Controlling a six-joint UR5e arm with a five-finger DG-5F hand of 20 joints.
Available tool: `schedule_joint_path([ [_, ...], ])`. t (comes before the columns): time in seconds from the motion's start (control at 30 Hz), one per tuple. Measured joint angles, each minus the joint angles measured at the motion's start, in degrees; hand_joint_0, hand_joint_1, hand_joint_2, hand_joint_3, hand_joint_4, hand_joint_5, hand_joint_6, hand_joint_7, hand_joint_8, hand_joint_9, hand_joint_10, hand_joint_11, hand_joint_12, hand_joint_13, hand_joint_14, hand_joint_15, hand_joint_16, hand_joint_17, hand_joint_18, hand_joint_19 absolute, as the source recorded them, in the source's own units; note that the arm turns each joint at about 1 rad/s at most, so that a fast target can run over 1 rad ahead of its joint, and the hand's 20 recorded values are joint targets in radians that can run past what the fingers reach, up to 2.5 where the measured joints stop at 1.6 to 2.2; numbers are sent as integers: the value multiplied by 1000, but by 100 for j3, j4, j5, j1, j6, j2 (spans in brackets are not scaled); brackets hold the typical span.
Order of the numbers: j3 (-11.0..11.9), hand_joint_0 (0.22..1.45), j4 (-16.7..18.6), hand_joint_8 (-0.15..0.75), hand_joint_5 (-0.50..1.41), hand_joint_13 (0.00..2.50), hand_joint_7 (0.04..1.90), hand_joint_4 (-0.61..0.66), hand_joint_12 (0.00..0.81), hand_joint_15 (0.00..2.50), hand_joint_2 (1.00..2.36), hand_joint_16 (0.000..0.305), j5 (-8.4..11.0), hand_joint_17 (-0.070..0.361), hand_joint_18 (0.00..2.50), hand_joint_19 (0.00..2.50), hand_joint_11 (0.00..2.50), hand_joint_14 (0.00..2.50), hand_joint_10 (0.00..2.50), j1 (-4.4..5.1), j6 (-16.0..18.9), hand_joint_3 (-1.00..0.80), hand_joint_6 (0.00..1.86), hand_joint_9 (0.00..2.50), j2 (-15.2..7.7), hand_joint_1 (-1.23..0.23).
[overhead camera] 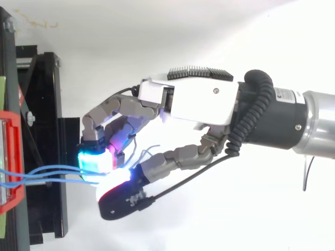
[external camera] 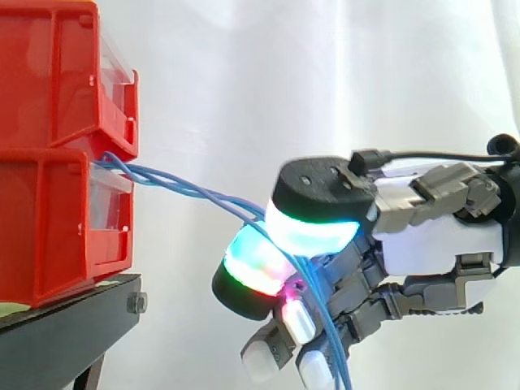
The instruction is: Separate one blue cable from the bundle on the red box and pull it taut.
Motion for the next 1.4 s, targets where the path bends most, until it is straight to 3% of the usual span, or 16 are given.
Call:
schedule_joint_path([
  [0.2, 0, 631, -109, 326, -191, 846, 1034, 111, 386, 441, 1000, 44, 3, 98, 843, 478, 746, 16, 17, 2, 193, -500, 899, 957, 16, -880],
  [0.37, 0, 481, -121, 368, -173, 877, 1055, 150, 429, 462, 1000, 51, -14, 116, 876, 509, 760, 13, 16, 3, 259, -500, 889, 1009, 18, -720],
  [0.5, 0, 465, -122, 378, -165, 883, 1073, 151, 439, 465, 1000, 53, -19, 120, 884, 529, 755, 13, 15, 3, 271, -500, 881, 1032, 17, -610],
  [0.6, 0, 518, -122, 366, -162, 873, 1108, 137, 423, 478, 1000, 50, -20, 113, 846, 562, 755, 14, 14, 2, 280, -500, 873, 1034, 17, -541],
  [0.77, 0, 568, -122, 359, -159, 873, 1183, 122, 409, 483, 1016, 48, -20, 107, 830, 573, 769, 15, 16, 2, 284, -244, 879, 1037, 18, -626],
  [0.87, 0, 587, -129, 365, -167, 891, 1103, 119, 425, 476, 1016, 51, -20, 114, 873, 535, 766, 14, 15, 2, 287, -169, 901, 1014, 16, -731],
  [0.97, 0, 638, -144, 341, -183, 867, 1112, 21, 397, 482, 1018, 46, -21, 103, 850, 535, 788, 15, 18, 2, 290, -215, 908, 967, 18, -848],
  [1.07, 0, 709, -162, 327, -190, 862, 1120, 3, 393, 471, 1011, 45, -24, 101, 853, 505, 781, 15, 18, 2, 292, -354, 916, 943, 18, -913],
  [1.17, 0, 770, -171, 314, -193, 850, 1100, -13, 383, 467, 1000, 44, -24, 99, 847, 475, 780, 17, 17, 2, 293, -500, 919, 924, 18, -914],
  [1.23, 0, 780, -173, 312, -192, 846, 1089, 10, 378, 452, 1000, 44, -25, 98, 848, 474, 780, 16, 17, 2, 293, -500, 917, 919, 20, -911],
  [1.3, 0, 753, -174, 312, -190, 846, 1062, 51, 377, 457, 1000, 43, -23, 98, 851, 472, 777, 15, 17, 2, 293, -500, 916, 919, 26, -914],
  [1.4, 0, 575, -188, 329, -178, 856, 1087, 110, 388, 486, 1000, 45, -25, 101, 848, 527, 791, 15, 15, 2, 294, -500, 906, 957, 33, -873],
])
